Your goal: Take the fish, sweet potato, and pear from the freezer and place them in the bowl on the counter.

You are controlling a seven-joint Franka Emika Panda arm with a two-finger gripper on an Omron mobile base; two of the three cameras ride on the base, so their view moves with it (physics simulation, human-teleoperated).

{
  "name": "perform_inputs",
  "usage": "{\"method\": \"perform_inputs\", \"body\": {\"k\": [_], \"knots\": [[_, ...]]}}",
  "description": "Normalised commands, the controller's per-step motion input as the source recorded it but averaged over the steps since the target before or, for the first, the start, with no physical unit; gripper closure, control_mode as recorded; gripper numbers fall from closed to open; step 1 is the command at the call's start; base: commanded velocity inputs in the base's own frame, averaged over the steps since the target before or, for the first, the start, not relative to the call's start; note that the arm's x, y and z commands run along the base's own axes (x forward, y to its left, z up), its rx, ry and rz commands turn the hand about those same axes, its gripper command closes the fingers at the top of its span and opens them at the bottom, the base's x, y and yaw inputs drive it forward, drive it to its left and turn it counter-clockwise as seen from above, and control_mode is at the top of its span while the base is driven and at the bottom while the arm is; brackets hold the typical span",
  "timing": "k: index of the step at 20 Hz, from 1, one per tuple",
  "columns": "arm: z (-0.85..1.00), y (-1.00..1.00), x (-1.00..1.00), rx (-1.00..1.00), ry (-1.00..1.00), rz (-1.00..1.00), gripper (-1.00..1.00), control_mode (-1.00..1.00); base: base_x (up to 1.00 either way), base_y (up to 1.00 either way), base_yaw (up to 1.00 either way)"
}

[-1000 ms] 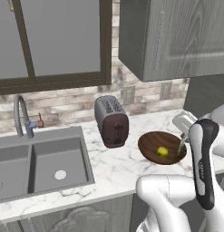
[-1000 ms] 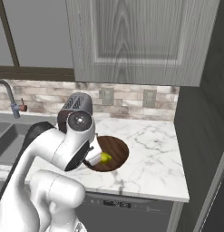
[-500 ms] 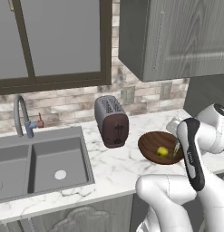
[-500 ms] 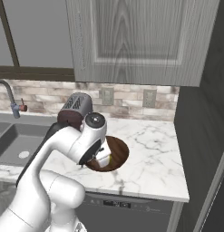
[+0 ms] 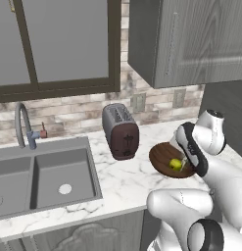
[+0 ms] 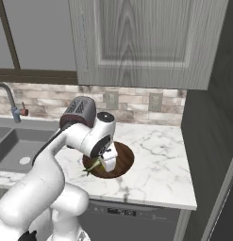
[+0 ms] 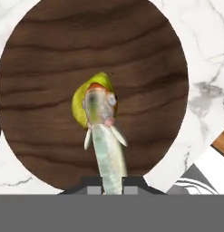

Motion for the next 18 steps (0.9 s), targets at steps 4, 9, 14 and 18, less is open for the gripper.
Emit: {"method": "perform_inputs", "body": {"k": [4, 9, 14, 18], "knots": [[-0.24, 0.00, 0.42, 0.00, 0.14, 0.00, 1.00, -1.00, 0.00, 0.00, 0.00], [-0.18, 0.00, 0.45, 0.00, 0.10, 0.00, 1.00, -1.00, 0.00, 0.00, 0.00], [-0.16, -0.02, 0.28, 0.01, 0.00, 0.00, 1.00, -1.00, 0.00, 0.00, 0.00], [-0.31, -0.07, 0.21, 0.03, 0.00, 0.00, 1.00, -1.00, 0.00, 0.00, 0.00]]}}
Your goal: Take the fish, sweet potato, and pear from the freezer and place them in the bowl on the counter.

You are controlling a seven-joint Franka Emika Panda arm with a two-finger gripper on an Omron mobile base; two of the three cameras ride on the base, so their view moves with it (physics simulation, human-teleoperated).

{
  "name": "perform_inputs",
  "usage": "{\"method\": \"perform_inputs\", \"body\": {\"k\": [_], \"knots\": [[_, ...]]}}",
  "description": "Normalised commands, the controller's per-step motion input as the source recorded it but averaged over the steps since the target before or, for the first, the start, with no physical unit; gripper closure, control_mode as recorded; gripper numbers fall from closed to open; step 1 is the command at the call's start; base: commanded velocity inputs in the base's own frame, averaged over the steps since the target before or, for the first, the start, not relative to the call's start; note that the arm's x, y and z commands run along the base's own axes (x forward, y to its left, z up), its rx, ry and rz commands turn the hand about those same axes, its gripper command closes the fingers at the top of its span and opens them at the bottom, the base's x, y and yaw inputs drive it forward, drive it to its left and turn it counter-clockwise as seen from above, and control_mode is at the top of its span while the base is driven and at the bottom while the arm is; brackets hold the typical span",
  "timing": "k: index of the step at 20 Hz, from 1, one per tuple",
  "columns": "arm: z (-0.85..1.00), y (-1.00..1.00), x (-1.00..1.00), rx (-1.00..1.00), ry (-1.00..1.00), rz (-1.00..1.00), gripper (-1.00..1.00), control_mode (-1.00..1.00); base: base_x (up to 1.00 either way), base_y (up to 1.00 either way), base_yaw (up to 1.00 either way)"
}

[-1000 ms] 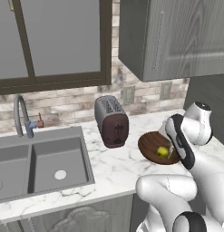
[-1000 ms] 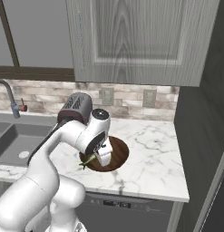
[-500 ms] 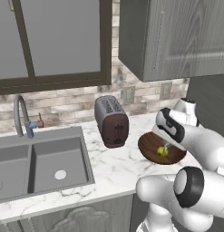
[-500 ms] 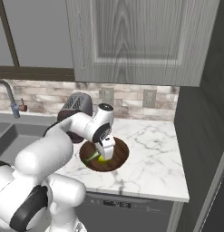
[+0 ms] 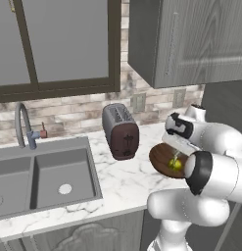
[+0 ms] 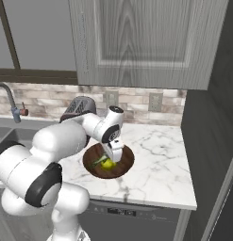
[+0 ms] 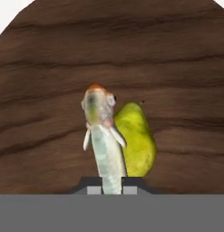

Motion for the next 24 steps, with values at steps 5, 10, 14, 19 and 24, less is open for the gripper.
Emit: {"method": "perform_inputs", "body": {"k": [5, 10, 14, 19, 24], "knots": [[-0.41, -0.06, 0.18, 0.03, 0.04, 0.00, 1.00, -1.00, 0.00, 0.00, 0.00], [-0.44, 0.00, 0.17, 0.01, 0.06, 0.00, 1.00, -1.00, 0.00, 0.00, 0.00], [-0.38, 0.00, 0.00, 0.00, 0.01, 0.00, -1.00, -1.00, 0.00, 0.00, 0.00], [-0.15, -0.04, -0.01, 0.03, 0.00, 0.00, -1.00, -1.00, 0.00, 0.00, 0.00], [-0.01, -0.08, -0.12, 0.05, -0.03, 0.00, -1.00, -1.00, 0.00, 0.00, 0.00]]}}
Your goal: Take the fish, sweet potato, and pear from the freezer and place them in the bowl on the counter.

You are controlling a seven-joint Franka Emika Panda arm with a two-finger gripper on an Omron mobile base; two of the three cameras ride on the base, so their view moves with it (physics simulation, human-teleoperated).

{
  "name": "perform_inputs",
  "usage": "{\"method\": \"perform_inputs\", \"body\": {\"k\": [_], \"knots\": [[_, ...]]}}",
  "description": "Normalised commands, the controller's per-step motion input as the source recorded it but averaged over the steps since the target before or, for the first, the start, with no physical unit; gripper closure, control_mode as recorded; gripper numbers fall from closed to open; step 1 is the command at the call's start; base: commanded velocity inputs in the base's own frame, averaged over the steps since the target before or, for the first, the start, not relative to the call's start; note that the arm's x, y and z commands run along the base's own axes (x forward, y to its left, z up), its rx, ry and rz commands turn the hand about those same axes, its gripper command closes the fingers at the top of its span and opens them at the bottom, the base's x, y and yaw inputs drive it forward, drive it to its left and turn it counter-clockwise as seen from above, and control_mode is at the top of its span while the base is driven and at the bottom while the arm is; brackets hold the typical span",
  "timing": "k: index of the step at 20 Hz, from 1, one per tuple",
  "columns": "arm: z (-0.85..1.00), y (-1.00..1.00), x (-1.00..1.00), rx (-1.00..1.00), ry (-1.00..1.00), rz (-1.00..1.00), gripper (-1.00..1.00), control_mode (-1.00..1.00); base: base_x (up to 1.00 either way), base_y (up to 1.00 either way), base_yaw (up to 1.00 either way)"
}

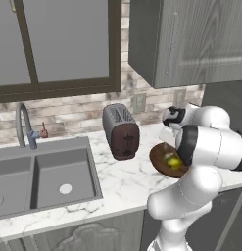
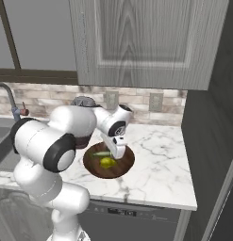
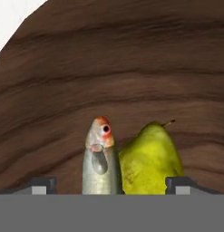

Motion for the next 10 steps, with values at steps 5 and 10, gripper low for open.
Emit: {"method": "perform_inputs", "body": {"k": [5, 10], "knots": [[0.02, -0.02, -0.41, 0.04, -0.01, 0.00, -1.00, -1.00, 0.00, 0.00, 0.00], [0.04, -0.14, -0.66, 0.01, -0.07, 0.00, -1.00, -1.00, 0.00, 0.00, 0.00]]}}
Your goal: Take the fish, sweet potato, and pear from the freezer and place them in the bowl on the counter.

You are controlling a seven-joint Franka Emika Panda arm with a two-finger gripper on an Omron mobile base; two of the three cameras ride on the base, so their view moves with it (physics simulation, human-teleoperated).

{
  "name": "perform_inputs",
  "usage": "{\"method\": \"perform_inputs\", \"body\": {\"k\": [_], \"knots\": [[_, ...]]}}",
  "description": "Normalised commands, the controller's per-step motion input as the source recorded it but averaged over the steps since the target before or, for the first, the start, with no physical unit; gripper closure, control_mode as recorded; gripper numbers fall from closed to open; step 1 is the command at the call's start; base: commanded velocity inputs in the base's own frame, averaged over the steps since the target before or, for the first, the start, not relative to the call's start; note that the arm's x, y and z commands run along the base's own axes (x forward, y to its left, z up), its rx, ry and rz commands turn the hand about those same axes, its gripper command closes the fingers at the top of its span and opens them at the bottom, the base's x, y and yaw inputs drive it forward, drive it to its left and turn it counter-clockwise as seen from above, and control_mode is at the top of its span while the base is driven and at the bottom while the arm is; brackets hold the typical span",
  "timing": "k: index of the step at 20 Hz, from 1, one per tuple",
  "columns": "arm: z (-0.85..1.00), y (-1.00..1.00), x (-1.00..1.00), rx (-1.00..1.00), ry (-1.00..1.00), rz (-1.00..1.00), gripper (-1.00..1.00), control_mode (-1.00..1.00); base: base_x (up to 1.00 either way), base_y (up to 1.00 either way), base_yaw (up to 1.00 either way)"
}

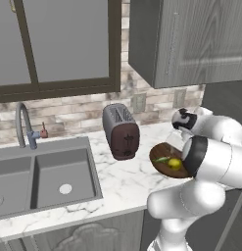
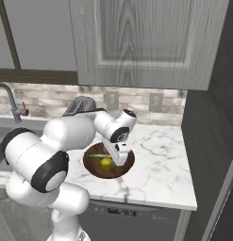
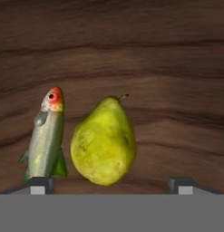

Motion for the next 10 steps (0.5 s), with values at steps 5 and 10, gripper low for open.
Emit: {"method": "perform_inputs", "body": {"k": [5, 10], "knots": [[0.33, -0.12, -0.56, 0.02, -0.09, 0.00, -1.00, -1.00, 0.00, 0.00, 0.00], [0.48, -0.07, -0.54, 0.02, -0.01, 0.00, -1.00, -1.00, 0.00, 0.00, 0.00]]}}
